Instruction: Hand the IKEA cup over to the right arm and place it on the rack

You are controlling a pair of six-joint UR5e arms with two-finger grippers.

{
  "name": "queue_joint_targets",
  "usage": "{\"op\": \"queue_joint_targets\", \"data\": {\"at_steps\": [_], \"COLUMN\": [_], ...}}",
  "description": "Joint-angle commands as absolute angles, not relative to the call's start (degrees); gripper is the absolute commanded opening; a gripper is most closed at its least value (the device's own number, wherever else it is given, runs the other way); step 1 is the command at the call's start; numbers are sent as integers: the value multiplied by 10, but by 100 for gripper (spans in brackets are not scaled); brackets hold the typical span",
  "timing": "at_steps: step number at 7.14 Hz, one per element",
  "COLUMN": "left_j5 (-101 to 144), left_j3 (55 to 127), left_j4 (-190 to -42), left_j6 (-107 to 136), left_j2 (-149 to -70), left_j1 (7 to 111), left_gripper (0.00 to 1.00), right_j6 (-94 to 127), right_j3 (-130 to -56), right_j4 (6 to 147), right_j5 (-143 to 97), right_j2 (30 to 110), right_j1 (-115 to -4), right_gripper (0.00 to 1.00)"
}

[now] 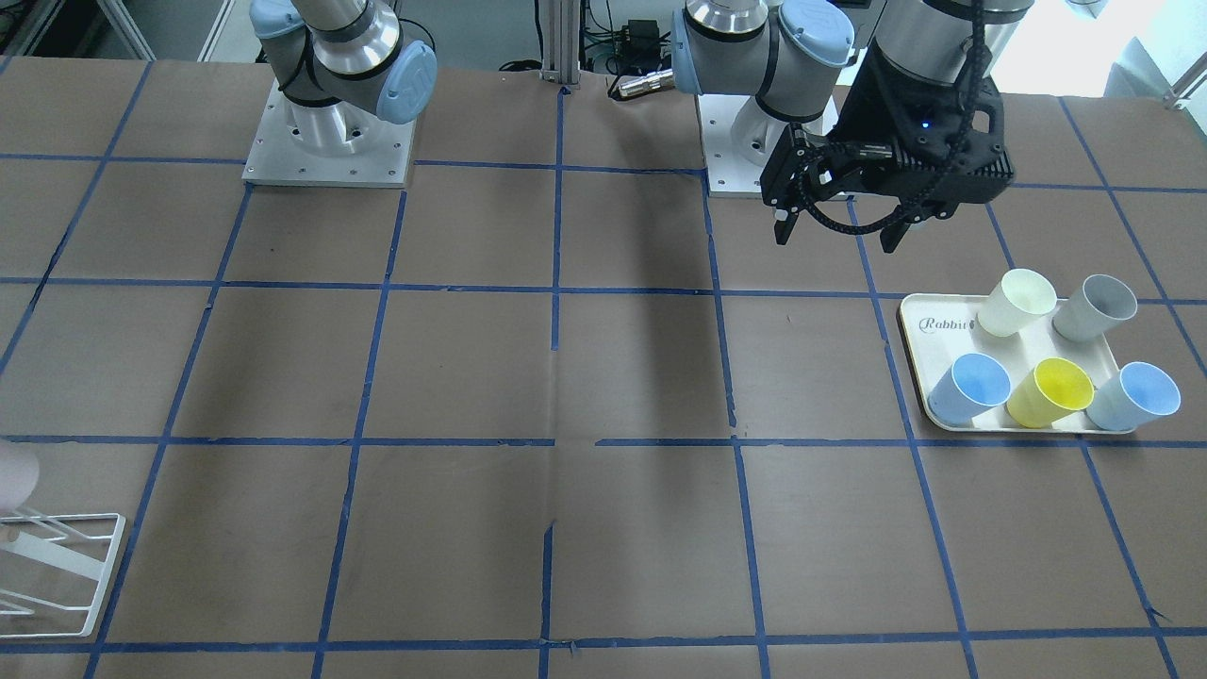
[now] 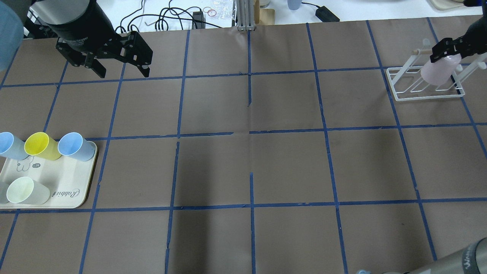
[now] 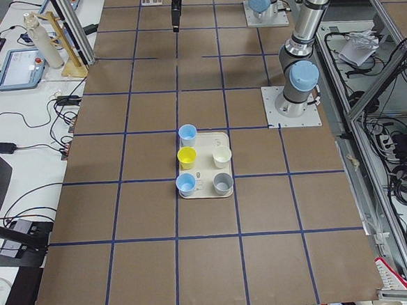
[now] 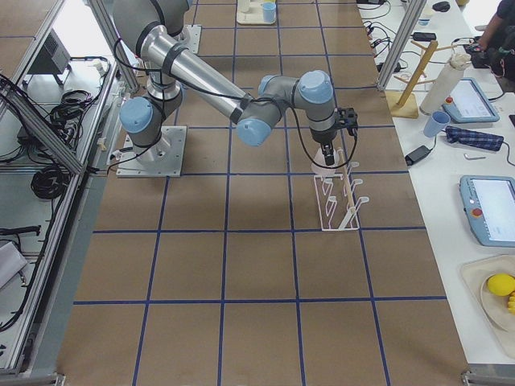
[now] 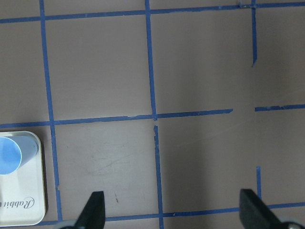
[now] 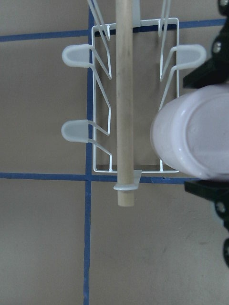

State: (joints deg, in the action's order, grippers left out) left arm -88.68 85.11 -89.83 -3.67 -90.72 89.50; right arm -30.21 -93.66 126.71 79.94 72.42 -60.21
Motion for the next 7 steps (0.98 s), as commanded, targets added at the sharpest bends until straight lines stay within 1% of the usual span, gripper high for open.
{"op": "queue_joint_targets", "data": {"at_steps": [1,5,7], "left_j5": [-889,-903,-901], "left_j3": [867,870,875], "left_j4": [-891,-896,-890], "left_j6": [-58,-58,-61], "left_j2": [-899,-875,-883], "left_j1": [875,872,870], "left_gripper": [100,100,100], "right_j6": [-302,-303,-302], "right_j3": [-938,-938,-938], "right_j4": [1267,1267,1269], "right_j5": [801,804,803], "right_j2": [717,700,692], "right_j1": [-602,-602,-602], "right_gripper": [19,21,24]}}
